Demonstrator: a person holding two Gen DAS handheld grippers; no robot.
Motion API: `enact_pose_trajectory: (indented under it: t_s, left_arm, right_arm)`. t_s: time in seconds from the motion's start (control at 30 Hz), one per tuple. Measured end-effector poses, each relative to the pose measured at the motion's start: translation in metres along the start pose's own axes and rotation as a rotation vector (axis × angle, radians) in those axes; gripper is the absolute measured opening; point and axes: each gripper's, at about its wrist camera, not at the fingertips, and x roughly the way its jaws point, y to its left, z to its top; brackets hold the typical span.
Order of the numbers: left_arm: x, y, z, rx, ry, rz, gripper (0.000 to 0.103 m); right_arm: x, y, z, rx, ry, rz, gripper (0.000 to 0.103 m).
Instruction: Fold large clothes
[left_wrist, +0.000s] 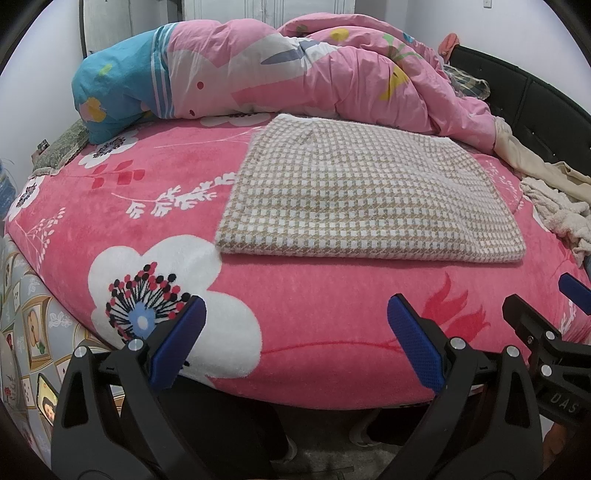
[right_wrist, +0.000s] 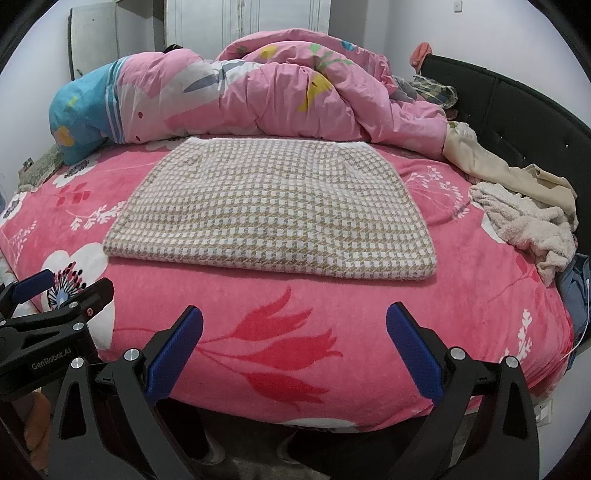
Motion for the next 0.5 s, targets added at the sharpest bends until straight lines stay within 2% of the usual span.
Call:
enact_pose_trajectory:
  t_s: [0.5]
  left_arm:
    - [-0.0004, 0.0015, 0.0001, 0.001, 0.001, -0.001, 0.095]
  right_arm:
    - [-0.0003, 0.0, -0.0002, -0.001, 0.002, 0.002, 0.097]
